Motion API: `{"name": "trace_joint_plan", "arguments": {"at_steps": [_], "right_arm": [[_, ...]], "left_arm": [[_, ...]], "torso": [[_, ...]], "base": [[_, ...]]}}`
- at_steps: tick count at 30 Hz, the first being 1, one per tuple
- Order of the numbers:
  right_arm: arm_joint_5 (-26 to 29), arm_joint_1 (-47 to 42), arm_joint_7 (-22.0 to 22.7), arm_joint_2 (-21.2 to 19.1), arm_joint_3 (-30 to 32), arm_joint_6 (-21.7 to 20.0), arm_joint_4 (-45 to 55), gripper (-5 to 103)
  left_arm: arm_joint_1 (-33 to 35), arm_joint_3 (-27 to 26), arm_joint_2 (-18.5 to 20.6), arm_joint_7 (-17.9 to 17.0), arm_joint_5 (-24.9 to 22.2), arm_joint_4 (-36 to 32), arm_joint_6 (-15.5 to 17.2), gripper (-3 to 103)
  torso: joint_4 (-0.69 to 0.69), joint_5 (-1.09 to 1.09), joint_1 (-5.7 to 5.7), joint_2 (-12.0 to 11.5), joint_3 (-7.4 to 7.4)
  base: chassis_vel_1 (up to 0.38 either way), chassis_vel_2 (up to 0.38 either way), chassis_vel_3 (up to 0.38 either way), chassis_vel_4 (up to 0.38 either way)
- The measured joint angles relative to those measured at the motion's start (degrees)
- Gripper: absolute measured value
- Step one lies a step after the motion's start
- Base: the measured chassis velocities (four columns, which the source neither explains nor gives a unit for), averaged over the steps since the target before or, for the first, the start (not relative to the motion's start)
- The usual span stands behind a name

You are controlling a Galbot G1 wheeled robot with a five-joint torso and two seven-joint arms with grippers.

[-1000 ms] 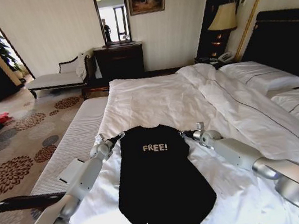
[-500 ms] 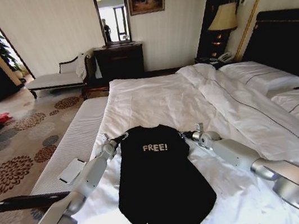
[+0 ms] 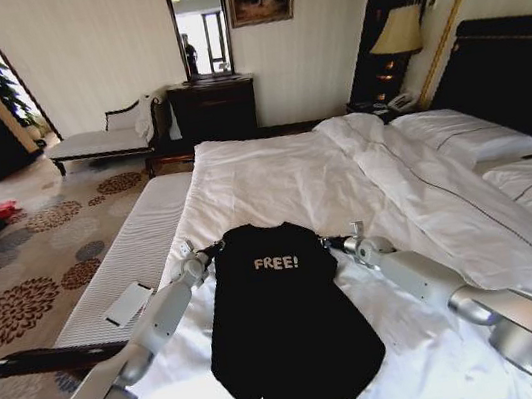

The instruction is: Fold the clothes on the bed.

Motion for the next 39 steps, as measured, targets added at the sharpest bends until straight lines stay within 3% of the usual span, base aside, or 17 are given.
{"name": "trace_joint_plan", "arguments": {"at_steps": [1,3,6,15,27,39], "right_arm": [[0.0,0.0,0.0,0.0,0.0,0.0,0.0,0],[-0.1,0.0,0.0,0.1,-0.1,0.1,-0.1,0],[-0.1,0.0,0.0,0.1,-0.2,0.1,-0.3,0],[-0.2,0.1,0.7,0.2,-0.2,0.2,-0.1,0],[0.4,2.4,2.0,-0.9,2.3,2.1,4.1,0],[1.5,7.5,2.7,-0.9,2.2,3.1,2.4,0]], "left_arm": [[0.0,0.0,0.0,0.0,0.0,0.0,0.0,17],[-0.1,0.0,0.0,0.0,-0.1,0.0,-0.1,6],[-0.4,0.1,0.0,0.0,-0.1,0.4,-0.5,1],[-1.2,0.4,0.5,0.1,0.5,0.4,-1.4,1],[-1.2,-0.5,2.9,-0.3,0.3,-6.8,-2.4,1],[-8.2,1.1,1.8,0.8,-0.1,-3.8,-3.7,1]], "torso": [[0.0,0.0,0.0,0.0,0.0],[0.0,0.0,0.0,0.0,0.0],[0.0,0.0,0.0,0.0,0.0],[0.0,0.0,0.0,0.0,0.0],[0.0,-0.01,0.0,0.0,0.0],[0.0,0.0,0.0,0.0,0.0]], "base": [[0.0,0.0,0.0,0.0],[0.0,0.0,0.0,0.0],[0.0,0.0,0.0,0.0],[0.0,0.0,0.0,0.0],[0.0,0.0,0.0,0.0],[0.0,0.0,0.0,0.0]]}}
